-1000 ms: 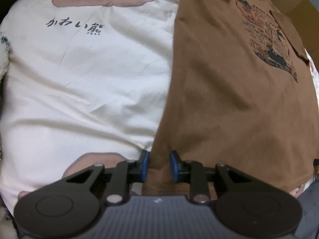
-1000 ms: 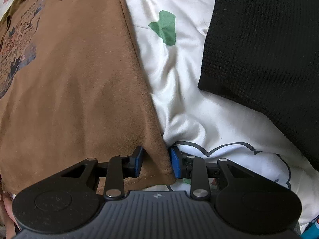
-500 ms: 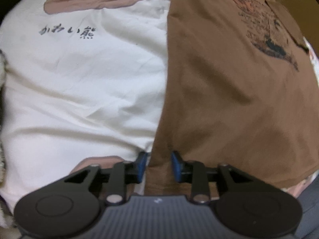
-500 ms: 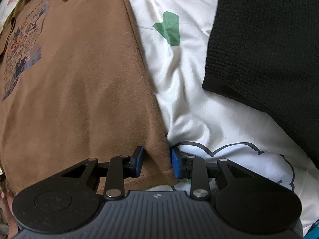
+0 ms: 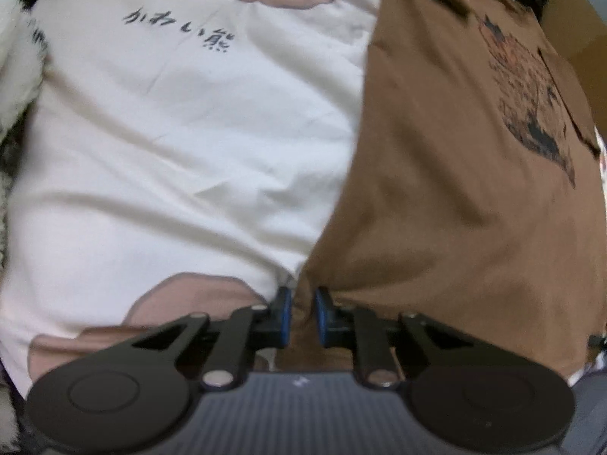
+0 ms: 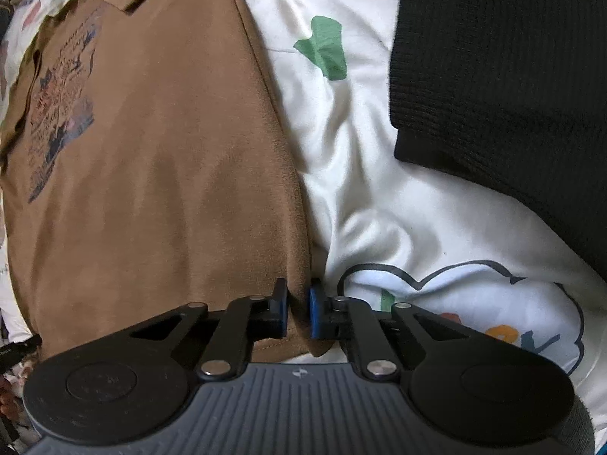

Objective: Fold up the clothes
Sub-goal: 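Close both tools on the shirt hem, then lift the hem with both tools and fold it toward the collar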

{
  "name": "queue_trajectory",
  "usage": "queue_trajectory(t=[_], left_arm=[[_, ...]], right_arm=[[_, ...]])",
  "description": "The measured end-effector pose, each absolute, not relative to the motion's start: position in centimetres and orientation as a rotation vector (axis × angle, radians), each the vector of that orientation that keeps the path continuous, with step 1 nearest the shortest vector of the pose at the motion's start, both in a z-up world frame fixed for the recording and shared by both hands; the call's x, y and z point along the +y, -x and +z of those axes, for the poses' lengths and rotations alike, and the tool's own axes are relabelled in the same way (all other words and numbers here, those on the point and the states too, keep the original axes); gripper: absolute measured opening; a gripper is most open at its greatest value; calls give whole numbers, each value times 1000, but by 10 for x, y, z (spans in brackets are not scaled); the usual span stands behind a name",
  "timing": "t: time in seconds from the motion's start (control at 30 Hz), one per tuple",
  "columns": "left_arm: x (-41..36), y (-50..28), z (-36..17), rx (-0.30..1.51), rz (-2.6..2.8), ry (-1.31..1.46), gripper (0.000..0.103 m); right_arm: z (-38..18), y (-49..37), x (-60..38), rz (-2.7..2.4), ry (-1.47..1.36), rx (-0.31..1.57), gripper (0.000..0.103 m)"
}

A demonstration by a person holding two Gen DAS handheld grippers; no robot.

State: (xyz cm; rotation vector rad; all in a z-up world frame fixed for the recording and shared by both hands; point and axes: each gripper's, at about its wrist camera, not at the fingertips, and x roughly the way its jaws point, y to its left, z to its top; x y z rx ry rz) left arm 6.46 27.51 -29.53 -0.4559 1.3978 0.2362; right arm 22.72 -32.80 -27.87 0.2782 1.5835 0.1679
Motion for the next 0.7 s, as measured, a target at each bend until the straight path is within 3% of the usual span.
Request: queue_trajectory(t=[0.17,0.27,0.37,0.53,0.7], left_arm=[[268,-67,-293,1413,235,395,17],[267,-66,-294,1407,233,389,17],[268,-64,-294,1401,236,407,17],[264,-63,-291,1404,248,399,8],[260,-61,-281,1407,268,390,4]], right_arm=[[-277,-230,-332,163,-244,1593,12],[-313,-230,-336,169,-228,1598,12],[-315,-232,-336,174,-220,1605,12],[-311,-234,-338,181,-216,1592,4],[-295,-227,-340,204,-199,1499,3]])
